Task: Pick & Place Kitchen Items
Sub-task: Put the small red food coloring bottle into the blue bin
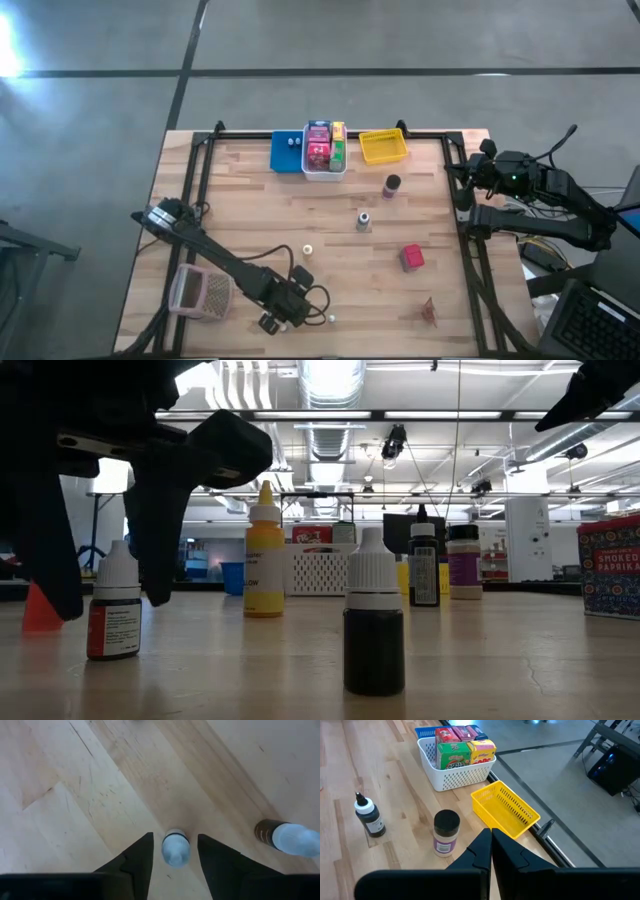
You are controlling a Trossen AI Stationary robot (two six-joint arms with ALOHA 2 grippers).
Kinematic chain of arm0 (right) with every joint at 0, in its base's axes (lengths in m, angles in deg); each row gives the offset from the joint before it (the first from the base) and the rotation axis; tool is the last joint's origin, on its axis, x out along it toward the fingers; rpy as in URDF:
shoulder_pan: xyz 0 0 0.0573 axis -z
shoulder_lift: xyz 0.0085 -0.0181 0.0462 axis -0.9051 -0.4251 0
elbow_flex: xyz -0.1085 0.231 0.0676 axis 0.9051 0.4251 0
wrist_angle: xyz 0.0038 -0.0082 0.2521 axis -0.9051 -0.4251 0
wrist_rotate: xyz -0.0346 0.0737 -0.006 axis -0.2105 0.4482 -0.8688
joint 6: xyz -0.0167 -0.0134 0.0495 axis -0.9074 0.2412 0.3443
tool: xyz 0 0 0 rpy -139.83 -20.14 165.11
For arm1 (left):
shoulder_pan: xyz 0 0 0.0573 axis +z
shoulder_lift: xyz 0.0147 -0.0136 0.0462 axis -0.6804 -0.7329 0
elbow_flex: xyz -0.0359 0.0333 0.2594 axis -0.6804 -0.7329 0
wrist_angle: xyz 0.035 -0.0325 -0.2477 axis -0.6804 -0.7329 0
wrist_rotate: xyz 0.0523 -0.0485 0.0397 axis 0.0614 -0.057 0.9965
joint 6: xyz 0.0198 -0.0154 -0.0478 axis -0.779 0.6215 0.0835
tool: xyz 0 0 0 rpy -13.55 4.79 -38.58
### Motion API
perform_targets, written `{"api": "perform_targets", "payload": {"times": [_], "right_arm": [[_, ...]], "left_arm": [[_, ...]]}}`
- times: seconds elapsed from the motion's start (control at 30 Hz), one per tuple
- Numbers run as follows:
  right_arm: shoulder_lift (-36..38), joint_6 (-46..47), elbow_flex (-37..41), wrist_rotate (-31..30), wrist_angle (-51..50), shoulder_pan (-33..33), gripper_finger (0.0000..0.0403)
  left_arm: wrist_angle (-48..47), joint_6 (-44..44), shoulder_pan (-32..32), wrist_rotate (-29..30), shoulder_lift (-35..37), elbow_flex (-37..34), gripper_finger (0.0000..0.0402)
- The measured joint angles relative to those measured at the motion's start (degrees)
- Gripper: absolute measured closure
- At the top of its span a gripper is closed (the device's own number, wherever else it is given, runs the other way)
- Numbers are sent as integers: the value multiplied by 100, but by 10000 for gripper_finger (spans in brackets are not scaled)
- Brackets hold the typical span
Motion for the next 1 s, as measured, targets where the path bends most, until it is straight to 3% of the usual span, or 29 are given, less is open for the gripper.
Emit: {"api": "perform_targets", "payload": {"times": [0.6, 0.8, 1.0], "right_arm": [[0, 0, 0, 0, 1, 1, 394], [-1, 11, 0, 1, 0, -1, 394], [0, -1, 1, 1, 0, -1, 394]], "left_arm": [[-394, 183, 17, 1, 251, 33, 321], [-1088, 408, 266, 36, 946, 17, 326], [-1560, 506, 940, 196, 2153, 4, 325]]}}
